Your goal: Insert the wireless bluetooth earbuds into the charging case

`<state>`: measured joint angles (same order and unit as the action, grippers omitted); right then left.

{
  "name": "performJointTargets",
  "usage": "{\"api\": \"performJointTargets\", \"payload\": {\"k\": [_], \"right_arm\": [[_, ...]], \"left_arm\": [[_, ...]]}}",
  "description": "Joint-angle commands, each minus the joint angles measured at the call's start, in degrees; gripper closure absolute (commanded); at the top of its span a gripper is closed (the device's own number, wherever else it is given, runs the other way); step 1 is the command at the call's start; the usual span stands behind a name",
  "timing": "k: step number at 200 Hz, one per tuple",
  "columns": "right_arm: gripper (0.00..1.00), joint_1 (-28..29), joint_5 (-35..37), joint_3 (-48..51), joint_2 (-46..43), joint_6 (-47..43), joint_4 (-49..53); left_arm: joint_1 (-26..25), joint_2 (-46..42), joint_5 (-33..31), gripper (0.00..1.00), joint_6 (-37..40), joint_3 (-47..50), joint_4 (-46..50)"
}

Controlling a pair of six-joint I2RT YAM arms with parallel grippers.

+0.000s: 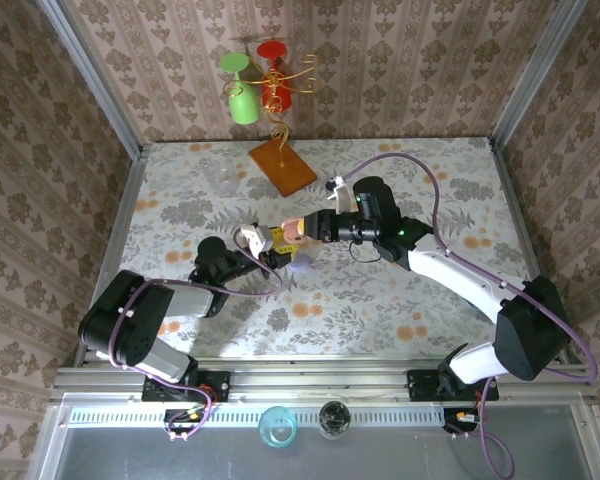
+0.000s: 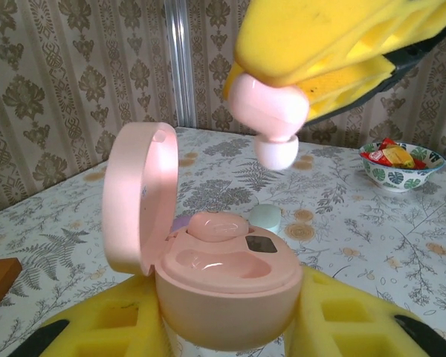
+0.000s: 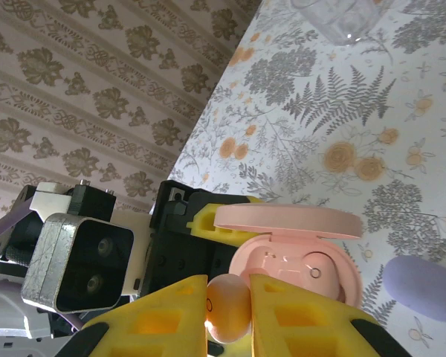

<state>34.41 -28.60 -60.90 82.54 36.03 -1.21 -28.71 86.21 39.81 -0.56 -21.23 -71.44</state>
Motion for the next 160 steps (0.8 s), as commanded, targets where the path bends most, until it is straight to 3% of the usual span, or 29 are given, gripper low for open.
{"api": "performJointTargets", "payload": {"k": [1, 160], "right_arm": [[0.79, 0.6, -2.1, -2.0, 1.7, 0.6, -1.6], [0.8, 1.1, -2.4, -2.6, 6.1, 1.2, -4.0]], "left_arm": [[-0.5, 0.1, -0.3, 0.72, 0.9, -1.9, -2.4], [-0.6, -0.4, 0.5, 0.72, 0.7, -2.3, -2.2]]}}
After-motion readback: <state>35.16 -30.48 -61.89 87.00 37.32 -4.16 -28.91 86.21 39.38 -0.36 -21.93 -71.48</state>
